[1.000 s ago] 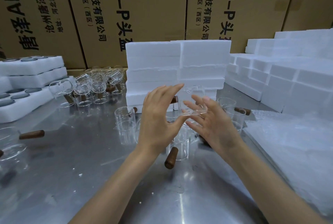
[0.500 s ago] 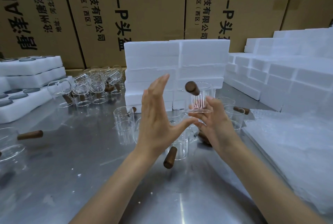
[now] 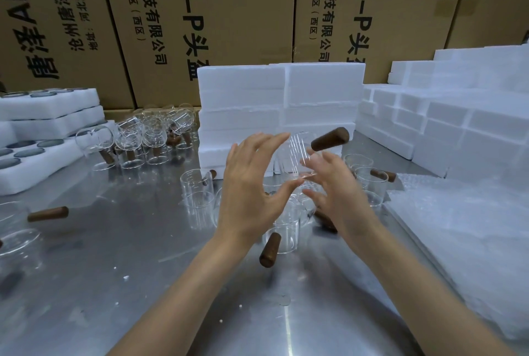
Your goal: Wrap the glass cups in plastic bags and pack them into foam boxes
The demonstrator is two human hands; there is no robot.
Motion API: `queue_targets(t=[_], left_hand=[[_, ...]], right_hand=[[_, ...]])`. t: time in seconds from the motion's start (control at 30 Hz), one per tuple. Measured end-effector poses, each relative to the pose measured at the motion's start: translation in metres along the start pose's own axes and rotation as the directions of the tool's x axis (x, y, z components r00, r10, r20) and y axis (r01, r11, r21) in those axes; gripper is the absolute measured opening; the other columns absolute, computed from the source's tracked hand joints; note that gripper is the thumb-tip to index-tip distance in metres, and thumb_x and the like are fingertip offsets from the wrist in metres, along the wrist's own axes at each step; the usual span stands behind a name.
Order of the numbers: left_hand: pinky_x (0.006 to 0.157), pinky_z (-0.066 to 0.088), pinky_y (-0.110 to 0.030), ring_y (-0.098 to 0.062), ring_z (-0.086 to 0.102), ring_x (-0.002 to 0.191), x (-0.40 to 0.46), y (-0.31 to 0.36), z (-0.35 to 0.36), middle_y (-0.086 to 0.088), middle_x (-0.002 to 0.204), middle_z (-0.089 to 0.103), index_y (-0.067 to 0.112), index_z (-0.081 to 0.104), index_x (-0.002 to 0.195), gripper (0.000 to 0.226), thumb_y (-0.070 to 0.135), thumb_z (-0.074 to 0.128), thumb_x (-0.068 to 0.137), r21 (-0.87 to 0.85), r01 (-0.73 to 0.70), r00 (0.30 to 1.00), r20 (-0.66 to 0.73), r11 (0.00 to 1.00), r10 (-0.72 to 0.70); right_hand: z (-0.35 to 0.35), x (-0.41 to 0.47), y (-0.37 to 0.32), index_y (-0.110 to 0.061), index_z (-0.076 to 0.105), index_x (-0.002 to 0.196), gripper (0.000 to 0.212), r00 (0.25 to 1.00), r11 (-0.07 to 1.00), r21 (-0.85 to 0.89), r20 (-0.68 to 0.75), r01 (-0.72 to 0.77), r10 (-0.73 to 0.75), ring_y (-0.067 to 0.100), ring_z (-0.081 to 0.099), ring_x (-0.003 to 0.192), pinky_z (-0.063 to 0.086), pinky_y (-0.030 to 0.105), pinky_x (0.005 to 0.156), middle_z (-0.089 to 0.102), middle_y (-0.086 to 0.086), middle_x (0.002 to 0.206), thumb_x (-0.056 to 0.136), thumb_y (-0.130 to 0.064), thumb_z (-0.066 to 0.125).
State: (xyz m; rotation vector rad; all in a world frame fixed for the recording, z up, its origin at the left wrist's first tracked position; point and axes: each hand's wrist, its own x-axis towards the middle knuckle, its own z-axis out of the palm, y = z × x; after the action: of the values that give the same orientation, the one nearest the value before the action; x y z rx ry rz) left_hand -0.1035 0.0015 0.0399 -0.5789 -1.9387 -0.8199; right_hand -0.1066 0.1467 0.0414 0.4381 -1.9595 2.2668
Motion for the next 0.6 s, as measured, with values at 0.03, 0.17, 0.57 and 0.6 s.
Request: queue_targets(t=[0.03, 0.17, 0.57, 0.6], left_hand=[[0.105, 0.035, -0.058, -0.02, 0.047, 0.123, -0.0004, 0.0004, 0.0001, -0.005, 0.123, 0.058, 0.013, 0.055, 0.131, 0.061, 0.025, 0.08, 0.076, 0.019, -0.015, 1.0, 0.005, 1.0, 0.015], [0.107, 0.033, -0.058, -0.025, 0.043, 0.131, -0.0007, 0.0035, 0.001, -0.006, 0.129, 0.054, 0.016, 0.047, 0.136, 0.068, 0.025, 0.078, 0.076, -0.002, -0.046, 0.998, 0.045, 0.999, 0.046], [0.106, 0.035, -0.027, 0.001, 0.04, 0.129, -0.0053, 0.0062, 0.0037, 0.024, 0.134, 0.047, 0.044, 0.017, 0.144, 0.1, 0.063, 0.073, 0.064, -0.234, 0.354, 0.907, 0.321, 0.906, -0.271], [0.102, 0.033, -0.02, 0.003, 0.042, 0.127, -0.0047, 0.007, 0.0042, 0.025, 0.131, 0.051, 0.043, 0.022, 0.144, 0.096, 0.065, 0.071, 0.064, -0.257, 0.377, 0.902, 0.319, 0.89, -0.29]], right_hand=[[-0.0001, -0.0005, 0.0005, -0.035, 0.054, 0.117, 0.059, 0.999, 0.998, -0.045, -0.007, 0.033, -0.033, 0.001, 0.059, 0.108, 0.049, 0.027, 0.089, 0.06, -0.014, 0.117, 0.065, -0.059, 0.068], [-0.0022, -0.0009, 0.0029, -0.037, 0.058, 0.109, 0.053, 0.995, 0.992, -0.102, -0.051, 0.075, -0.08, -0.002, 0.062, 0.101, 0.048, 0.028, 0.088, 0.066, -0.015, 0.107, 0.061, -0.055, 0.072], [-0.0041, 0.001, -0.0039, -0.012, 0.049, 0.115, 0.051, 0.997, 0.97, 0.233, 0.017, -0.076, 0.074, 0.012, 0.07, 0.09, 0.049, 0.027, 0.079, 0.073, 0.002, 0.105, 0.074, -0.041, 0.058], [-0.004, 0.0009, -0.0034, -0.01, 0.049, 0.117, 0.053, 0.996, 0.971, 0.223, 0.029, -0.086, 0.081, 0.013, 0.07, 0.093, 0.05, 0.028, 0.081, 0.072, 0.002, 0.106, 0.074, -0.041, 0.058]])
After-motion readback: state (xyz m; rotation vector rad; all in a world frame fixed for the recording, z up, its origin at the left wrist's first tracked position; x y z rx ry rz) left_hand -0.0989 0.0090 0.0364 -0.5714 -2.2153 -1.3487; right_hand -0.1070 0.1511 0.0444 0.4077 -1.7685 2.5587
